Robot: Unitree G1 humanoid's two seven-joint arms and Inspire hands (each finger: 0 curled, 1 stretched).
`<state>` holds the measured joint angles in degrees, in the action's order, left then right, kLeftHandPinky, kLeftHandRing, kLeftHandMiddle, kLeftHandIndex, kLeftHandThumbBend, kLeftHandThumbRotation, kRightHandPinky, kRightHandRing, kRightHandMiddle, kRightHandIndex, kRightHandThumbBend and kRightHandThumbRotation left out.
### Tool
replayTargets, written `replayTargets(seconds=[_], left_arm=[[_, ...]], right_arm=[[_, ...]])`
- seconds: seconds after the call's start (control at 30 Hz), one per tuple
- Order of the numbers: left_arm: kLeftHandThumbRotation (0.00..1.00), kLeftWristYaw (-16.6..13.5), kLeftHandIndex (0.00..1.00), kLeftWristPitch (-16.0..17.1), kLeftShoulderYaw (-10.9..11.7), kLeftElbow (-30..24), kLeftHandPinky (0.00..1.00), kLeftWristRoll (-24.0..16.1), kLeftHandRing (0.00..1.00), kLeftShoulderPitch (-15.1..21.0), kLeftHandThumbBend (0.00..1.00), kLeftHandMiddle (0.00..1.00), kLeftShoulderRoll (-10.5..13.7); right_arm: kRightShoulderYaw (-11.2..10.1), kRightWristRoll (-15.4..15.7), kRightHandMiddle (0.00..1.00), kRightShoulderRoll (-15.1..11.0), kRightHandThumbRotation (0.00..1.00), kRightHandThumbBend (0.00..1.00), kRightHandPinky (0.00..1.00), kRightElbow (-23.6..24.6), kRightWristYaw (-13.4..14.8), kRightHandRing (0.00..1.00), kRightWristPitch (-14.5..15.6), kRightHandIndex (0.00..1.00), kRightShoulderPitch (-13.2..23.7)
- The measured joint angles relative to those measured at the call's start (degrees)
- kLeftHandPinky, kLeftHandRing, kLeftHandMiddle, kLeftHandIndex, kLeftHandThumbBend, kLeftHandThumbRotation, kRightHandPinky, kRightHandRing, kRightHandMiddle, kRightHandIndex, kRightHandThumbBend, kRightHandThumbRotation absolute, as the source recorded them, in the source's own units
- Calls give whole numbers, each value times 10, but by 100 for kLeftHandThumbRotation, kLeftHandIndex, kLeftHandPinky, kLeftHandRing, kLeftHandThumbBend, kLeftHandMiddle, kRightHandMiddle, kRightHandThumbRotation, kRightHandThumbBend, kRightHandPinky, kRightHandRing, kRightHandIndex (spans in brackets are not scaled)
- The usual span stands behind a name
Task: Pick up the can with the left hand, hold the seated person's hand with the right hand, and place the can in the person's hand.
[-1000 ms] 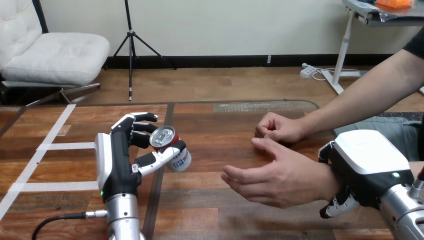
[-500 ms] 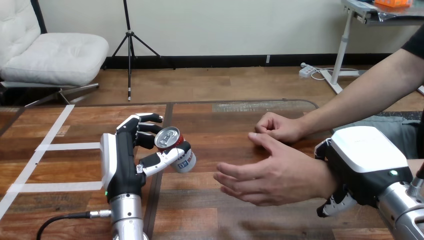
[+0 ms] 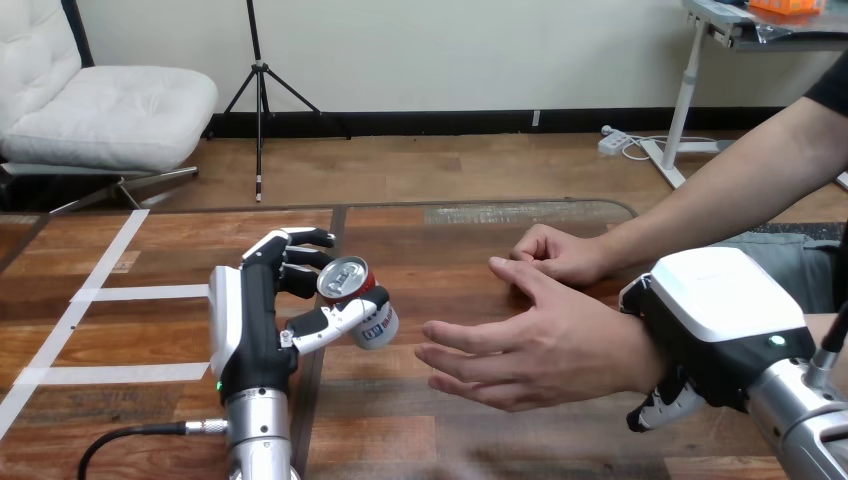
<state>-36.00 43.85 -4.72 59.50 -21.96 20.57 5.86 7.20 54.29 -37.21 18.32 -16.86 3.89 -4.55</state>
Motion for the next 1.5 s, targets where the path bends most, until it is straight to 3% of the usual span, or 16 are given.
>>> replayTargets(seconds=[0.6,1.17,1.5], left_arm=[[0,12,58,0,-17,-9,45,-6,44,0,71,47,-10],[0,29,58,-1,-33,-19,46,-12,44,0,71,48,-26],[0,40,58,-1,-36,-32,46,-12,44,0,70,48,-32]], right_arm=[[15,19,25,12,0,93,11,0,-4,16,-12,41,14],[34,31,22,22,0,92,11,-1,-31,15,-12,43,37],[42,37,26,33,0,94,13,-2,-50,16,-12,44,54]])
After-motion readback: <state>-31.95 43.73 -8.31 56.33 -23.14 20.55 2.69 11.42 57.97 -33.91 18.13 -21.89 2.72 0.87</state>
